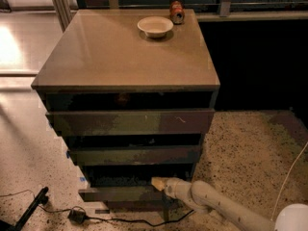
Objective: Close bottom drawer
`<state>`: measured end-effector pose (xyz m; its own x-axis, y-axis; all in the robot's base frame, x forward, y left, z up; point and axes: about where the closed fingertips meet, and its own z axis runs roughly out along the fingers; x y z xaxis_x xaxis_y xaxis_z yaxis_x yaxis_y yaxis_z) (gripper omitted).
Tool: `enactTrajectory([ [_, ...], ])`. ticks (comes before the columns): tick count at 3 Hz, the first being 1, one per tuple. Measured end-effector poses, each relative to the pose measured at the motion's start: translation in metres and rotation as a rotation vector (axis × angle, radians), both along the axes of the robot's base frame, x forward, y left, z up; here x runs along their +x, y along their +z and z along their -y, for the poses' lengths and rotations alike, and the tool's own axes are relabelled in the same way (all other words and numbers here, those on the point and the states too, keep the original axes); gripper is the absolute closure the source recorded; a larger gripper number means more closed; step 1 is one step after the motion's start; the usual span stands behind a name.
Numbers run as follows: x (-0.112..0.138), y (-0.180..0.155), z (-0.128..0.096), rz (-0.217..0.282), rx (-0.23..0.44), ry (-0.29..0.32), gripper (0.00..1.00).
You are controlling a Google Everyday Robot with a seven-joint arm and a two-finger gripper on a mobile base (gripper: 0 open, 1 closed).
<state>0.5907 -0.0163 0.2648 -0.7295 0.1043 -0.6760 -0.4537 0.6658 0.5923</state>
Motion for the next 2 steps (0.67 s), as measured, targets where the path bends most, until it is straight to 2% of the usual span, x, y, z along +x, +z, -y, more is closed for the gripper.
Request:
enactTrajectory([
  [1,0.000,0.000,0.000,0.000,0.000,0.000,1.00],
  [2,-0.011,-0.005,0.005,-0.018,-0.012,0.023,1.00],
])
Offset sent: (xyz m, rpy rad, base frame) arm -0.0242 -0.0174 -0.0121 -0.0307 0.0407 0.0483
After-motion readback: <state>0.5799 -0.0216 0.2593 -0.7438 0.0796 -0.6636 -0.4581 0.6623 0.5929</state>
